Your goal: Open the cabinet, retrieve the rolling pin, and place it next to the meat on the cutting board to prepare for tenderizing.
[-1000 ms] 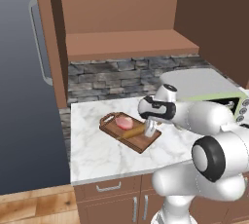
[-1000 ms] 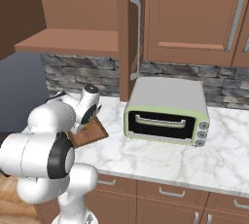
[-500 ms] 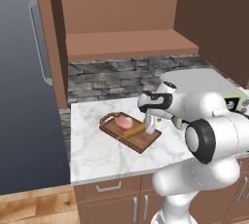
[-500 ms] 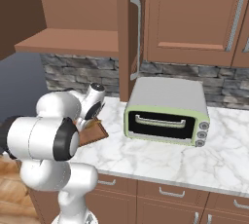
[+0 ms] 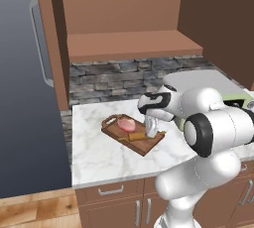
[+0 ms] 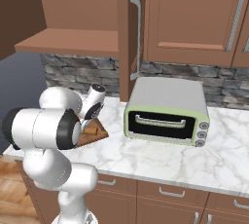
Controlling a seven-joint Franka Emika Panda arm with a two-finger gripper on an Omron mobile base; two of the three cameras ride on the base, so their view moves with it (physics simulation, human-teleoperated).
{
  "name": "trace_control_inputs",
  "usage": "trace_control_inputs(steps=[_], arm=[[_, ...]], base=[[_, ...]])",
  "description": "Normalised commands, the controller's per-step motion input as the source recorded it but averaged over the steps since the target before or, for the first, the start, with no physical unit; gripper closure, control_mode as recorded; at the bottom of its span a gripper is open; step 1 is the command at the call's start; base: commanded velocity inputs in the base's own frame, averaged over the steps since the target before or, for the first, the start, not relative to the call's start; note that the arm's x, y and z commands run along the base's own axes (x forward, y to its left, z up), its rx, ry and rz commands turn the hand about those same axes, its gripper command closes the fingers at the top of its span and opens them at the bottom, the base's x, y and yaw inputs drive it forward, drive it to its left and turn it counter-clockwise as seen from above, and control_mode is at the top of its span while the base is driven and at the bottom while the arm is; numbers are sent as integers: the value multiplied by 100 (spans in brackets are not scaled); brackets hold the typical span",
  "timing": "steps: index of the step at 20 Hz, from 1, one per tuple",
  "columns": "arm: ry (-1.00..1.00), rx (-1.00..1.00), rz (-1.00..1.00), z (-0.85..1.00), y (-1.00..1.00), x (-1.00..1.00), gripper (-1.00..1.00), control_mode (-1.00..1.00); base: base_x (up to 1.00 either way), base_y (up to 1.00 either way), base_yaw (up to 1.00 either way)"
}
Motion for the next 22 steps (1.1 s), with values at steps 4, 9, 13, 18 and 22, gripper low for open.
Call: trace_control_inputs(steps=[4, 9, 13, 18, 22], arm=[[-5, 0, 5, 0, 33, -10, -100, -100], [-11, 0, 1, 17, 22, -30, -100, -100], [-11, 0, 0, 30, 6, -40, -100, -100], [-11, -1, 0, 40, 5, -45, -100, -100], [-11, -4, 0, 49, 16, -45, -100, -100]], base=[[0, 0, 0], [0, 0, 0], [0, 0, 0], [0, 0, 0], [0, 0, 0]])
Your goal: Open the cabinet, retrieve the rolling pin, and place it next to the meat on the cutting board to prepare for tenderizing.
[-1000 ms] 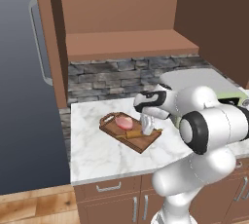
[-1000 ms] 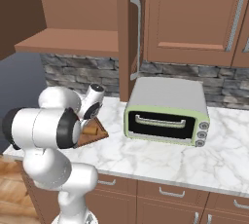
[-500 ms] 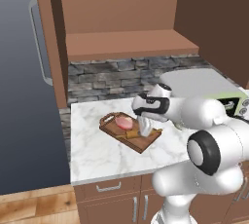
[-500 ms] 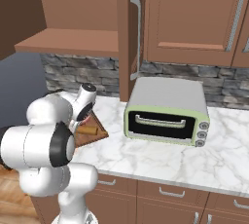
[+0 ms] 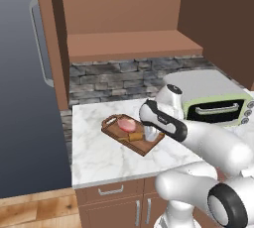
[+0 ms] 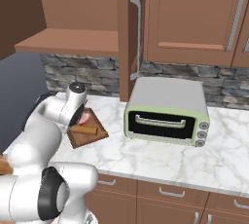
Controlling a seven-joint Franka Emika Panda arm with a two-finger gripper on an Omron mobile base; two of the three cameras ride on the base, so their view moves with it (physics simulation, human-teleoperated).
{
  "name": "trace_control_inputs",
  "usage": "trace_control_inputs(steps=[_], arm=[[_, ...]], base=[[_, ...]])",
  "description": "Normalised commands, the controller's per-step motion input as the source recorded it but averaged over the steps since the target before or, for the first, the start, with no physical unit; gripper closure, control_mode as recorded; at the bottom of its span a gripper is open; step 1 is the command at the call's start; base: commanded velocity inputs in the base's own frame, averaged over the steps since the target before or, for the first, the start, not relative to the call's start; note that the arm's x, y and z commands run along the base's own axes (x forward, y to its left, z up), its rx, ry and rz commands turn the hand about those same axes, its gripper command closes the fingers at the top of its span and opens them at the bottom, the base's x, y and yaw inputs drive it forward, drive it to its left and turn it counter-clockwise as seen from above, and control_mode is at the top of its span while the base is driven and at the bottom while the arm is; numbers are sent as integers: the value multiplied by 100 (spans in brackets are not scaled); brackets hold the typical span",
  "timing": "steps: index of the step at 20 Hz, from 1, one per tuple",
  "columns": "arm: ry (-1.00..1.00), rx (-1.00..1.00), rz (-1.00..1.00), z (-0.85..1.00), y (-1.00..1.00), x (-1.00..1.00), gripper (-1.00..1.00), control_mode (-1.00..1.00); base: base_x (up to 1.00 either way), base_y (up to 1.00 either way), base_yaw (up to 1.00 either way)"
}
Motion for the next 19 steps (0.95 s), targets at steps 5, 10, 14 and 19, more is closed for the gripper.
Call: trace_control_inputs(steps=[5, 10, 14, 19], arm=[[-11, -5, -2, 52, 18, -44, -100, -100], [-8, -5, -4, 43, 13, -52, -100, -100], [-5, -5, -5, 37, 6, -57, -100, -100], [-4, -5, -7, 40, 3, -57, -100, -100]], base=[[0, 0, 0], [0, 0, 0], [0, 0, 0], [0, 0, 0]])
